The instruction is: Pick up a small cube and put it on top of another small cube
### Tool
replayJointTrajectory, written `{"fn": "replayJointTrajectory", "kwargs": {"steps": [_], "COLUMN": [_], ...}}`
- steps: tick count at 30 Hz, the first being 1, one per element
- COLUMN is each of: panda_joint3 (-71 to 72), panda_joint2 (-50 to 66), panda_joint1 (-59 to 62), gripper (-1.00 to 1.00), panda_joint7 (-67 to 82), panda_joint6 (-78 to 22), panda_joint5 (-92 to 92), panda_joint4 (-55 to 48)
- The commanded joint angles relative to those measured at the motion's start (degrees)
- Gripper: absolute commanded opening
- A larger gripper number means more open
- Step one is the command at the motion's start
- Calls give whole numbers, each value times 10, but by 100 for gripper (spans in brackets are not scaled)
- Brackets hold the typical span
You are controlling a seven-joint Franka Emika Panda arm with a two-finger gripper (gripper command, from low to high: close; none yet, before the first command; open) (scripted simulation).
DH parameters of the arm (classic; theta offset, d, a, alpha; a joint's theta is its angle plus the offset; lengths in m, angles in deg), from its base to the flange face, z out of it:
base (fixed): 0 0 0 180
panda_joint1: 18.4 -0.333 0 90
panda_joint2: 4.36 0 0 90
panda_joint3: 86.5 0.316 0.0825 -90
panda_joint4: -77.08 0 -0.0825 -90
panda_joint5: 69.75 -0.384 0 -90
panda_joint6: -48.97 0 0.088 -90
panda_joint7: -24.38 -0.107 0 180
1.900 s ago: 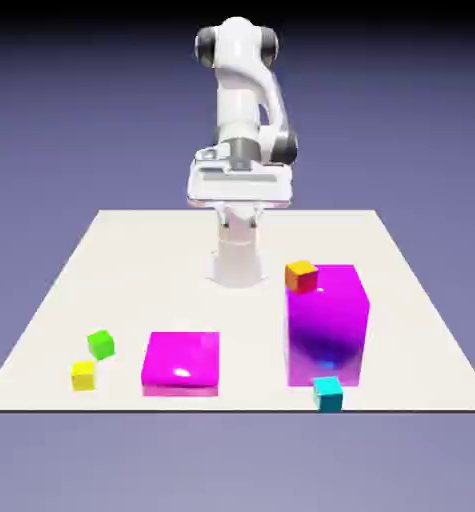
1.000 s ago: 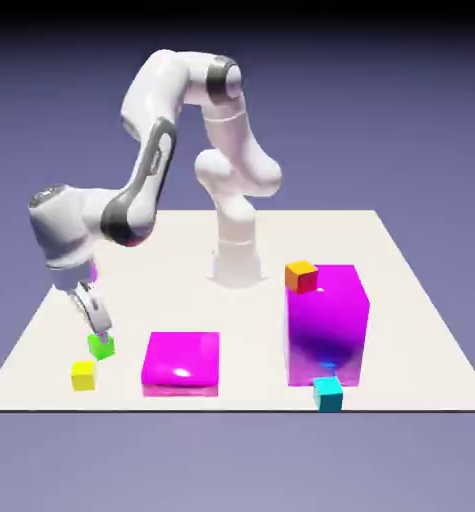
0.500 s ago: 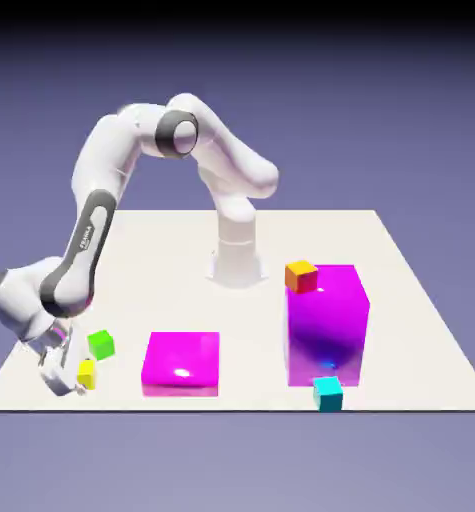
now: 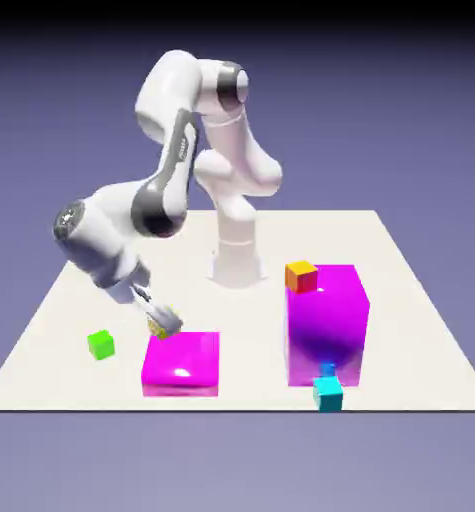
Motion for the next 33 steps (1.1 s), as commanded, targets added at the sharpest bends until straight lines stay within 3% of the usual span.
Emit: {"fn": "replayJointTrajectory", "kwargs": {"steps": [1, 9, 14, 28, 29, 33], "panda_joint3": [9, 70, 77, 77, 77, 73], "panda_joint2": [-21, -164, -172, -172, -172, -167], "panda_joint1": [-19, -152, -159, -159, -159, -155], "gripper": [-100, -100, -100, -100, 100, 100], "panda_joint7": [3, 21, 30, 31, 31, 25], "panda_joint6": [-14, -109, -13, -11, -11, -69], "panda_joint5": [5, 32, 24, 24, 24, 29], "panda_joint4": [8, 64, 168, 170, 170, 108]}}
